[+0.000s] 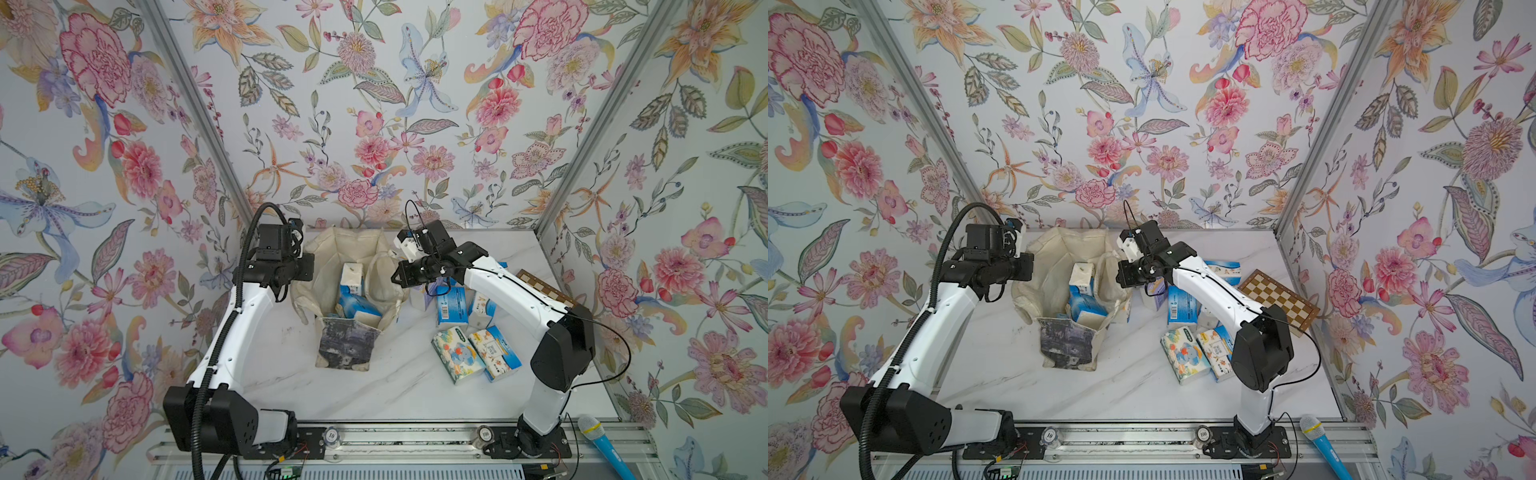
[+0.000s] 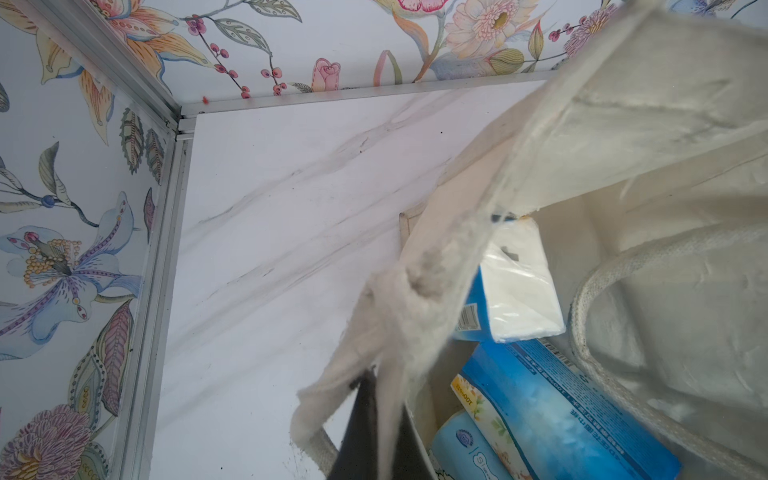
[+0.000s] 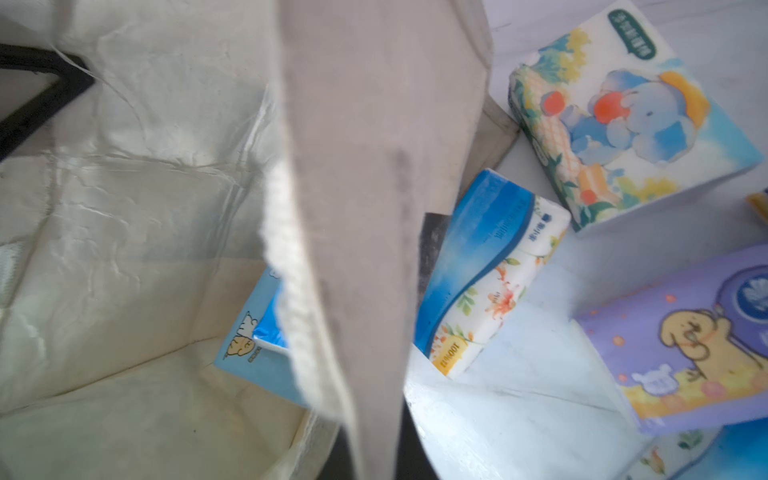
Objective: Put tissues into the canvas bag
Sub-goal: Adjust the canvas bag at the center of the board, then pick up the pack of facial tissues from the center of the board.
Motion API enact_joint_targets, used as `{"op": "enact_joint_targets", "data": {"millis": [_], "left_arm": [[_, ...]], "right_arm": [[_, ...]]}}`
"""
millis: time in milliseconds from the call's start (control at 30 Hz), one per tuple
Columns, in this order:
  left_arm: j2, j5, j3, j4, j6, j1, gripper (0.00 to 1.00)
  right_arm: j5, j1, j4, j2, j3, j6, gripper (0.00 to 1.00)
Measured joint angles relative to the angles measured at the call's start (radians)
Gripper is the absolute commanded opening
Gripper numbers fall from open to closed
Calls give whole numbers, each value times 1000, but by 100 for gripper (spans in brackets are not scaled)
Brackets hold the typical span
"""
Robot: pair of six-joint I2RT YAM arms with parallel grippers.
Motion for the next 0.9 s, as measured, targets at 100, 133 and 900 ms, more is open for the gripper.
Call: {"op": "enact_joint_targets", "data": {"millis": [100, 133, 900], "left_arm": [[6, 3, -8, 13, 0, 0, 0], [7, 3, -12, 18, 0, 0, 0], [-2, 0, -67, 87, -1, 0, 0]], "right_arm": [[1, -2, 9, -1, 1, -14, 25], [0, -2, 10, -1, 2, -18, 29], [323, -386, -10, -318, -357, -35, 73]]}}
